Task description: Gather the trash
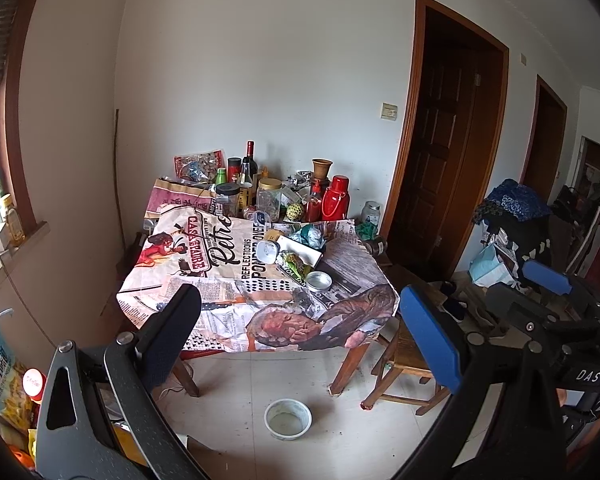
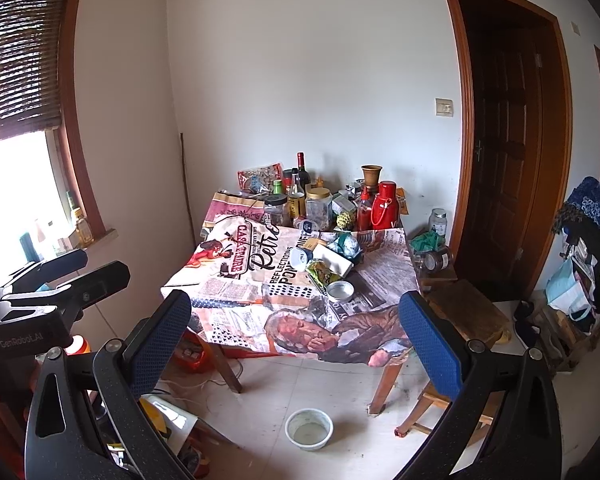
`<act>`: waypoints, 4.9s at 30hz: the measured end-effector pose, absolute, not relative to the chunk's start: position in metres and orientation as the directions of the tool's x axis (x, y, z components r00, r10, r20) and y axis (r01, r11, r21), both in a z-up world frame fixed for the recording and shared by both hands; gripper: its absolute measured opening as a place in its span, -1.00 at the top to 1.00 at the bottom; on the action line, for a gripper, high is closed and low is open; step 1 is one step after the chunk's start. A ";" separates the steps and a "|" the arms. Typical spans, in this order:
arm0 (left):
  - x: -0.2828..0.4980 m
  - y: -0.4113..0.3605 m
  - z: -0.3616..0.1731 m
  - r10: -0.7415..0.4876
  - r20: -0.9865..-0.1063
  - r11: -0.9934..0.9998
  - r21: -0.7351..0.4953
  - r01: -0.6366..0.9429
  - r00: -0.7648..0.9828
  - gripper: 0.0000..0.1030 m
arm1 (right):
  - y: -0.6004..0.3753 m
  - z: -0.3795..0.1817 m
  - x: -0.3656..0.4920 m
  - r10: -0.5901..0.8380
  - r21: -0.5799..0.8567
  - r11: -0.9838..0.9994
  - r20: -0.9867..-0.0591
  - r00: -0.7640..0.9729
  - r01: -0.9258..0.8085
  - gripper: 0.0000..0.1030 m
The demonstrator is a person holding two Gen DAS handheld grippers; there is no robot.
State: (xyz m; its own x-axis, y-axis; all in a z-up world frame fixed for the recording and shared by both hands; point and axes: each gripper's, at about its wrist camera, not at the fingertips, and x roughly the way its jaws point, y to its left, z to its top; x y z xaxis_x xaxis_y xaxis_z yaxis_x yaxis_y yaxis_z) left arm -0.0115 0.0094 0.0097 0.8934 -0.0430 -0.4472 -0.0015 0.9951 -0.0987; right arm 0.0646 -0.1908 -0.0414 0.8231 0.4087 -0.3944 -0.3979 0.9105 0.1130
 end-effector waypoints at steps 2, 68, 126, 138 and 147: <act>-0.012 0.010 0.009 -0.044 -0.447 0.995 -0.100 -0.001 0.893 -0.95 | -0.191 -0.041 0.065 0.407 0.112 0.911 -0.395 0.824 -0.396 -1.00; 0.436 0.074 -0.175 0.000 -0.816 1.000 -0.014 -0.019 0.578 -0.68 | -0.133 -0.223 0.436 0.199 0.143 0.979 -0.844 0.498 -0.149 -0.74; 0.449 0.032 -0.161 -0.022 -0.783 0.964 -0.181 -0.194 0.621 0.83 | -0.174 -0.229 0.510 0.364 0.239 0.921 -0.809 0.462 -0.308 0.93; 0.355 0.052 -0.107 -0.064 -0.695 0.983 -0.168 -0.076 0.716 0.83 | -0.170 -0.170 0.425 0.332 0.230 0.943 -0.725 0.603 -0.242 0.93; 0.275 0.070 -0.111 -0.123 -0.698 0.987 -0.160 0.014 0.705 0.83 | -0.144 -0.164 0.338 0.285 0.226 0.958 -0.708 0.646 -0.175 0.93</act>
State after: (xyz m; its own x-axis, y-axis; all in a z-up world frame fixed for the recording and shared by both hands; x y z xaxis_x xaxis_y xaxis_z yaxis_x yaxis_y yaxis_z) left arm 0.2754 0.0699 -0.1111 0.7051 -0.1230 -0.6984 0.0135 0.9870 -0.1602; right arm 0.3381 -0.1439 -0.1637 0.6460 0.2855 -0.7080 -0.1752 0.9581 0.2265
